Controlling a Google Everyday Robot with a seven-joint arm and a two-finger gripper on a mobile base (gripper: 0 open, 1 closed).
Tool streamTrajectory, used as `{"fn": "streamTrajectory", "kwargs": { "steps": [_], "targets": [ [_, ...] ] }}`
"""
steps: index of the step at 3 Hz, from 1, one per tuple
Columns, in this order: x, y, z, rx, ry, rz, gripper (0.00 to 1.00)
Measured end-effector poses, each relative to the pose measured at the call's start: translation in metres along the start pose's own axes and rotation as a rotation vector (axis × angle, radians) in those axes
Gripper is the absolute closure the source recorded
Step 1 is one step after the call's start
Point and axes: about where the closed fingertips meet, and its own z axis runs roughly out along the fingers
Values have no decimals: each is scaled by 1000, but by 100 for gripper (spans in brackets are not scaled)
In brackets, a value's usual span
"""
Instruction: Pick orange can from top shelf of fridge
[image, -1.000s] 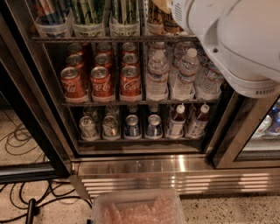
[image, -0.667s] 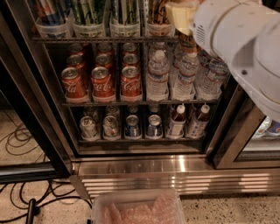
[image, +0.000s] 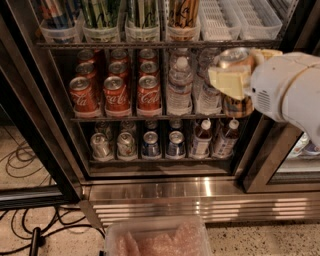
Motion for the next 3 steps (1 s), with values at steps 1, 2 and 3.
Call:
{"fn": "streamTrajectory", "kwargs": {
  "steps": [1, 2, 3],
  "targets": [
    [-1, 5, -9, -112, 41, 1, 100],
    [-2, 21, -12, -179, 62, -6, 100],
    [-3, 28, -9, -202, 60, -17, 100]
  ]
}}
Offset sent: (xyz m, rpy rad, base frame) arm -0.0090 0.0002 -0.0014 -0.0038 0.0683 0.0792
